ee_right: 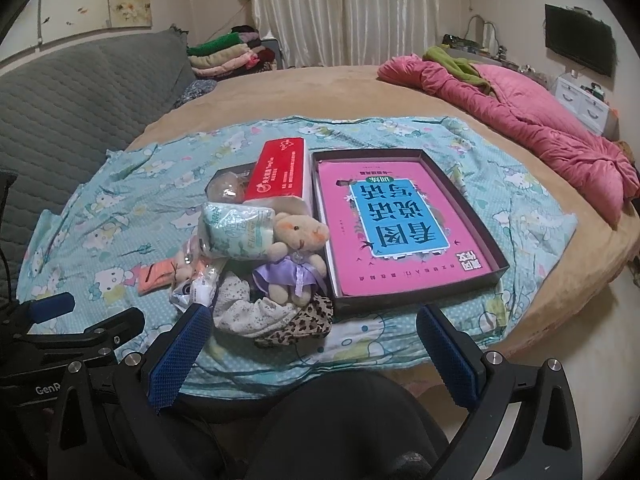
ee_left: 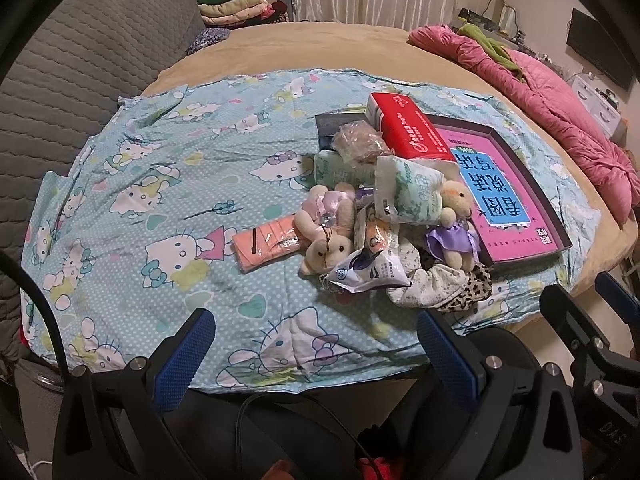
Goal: Organize soft objects
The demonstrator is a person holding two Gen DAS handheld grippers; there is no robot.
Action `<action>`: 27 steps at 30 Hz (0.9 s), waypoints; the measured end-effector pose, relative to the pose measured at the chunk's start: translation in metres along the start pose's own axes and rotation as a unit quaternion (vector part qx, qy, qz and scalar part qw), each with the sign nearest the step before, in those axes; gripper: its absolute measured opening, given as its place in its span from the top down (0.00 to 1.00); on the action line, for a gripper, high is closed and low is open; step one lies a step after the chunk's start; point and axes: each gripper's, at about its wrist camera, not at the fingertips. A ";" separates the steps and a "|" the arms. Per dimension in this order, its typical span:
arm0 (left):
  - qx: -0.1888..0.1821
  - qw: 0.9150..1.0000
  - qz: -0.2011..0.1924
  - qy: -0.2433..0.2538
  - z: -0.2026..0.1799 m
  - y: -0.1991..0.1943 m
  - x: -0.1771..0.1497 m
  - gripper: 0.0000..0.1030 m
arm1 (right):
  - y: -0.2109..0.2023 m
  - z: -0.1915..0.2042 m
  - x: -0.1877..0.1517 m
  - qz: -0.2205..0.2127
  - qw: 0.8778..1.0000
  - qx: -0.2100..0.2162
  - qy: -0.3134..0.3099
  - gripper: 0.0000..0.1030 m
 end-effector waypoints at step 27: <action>-0.018 0.999 0.013 -0.049 0.032 0.011 0.000 0.01 | 0.008 0.005 -0.004 0.005 1.000 0.005 -0.007 0.00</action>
Point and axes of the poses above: each gripper's, at about its wrist camera, not at the fingertips, and y roughly the way its jaws point, z to its left, x to its top, and after that the axes turned 12 degrees about -z, right-handed
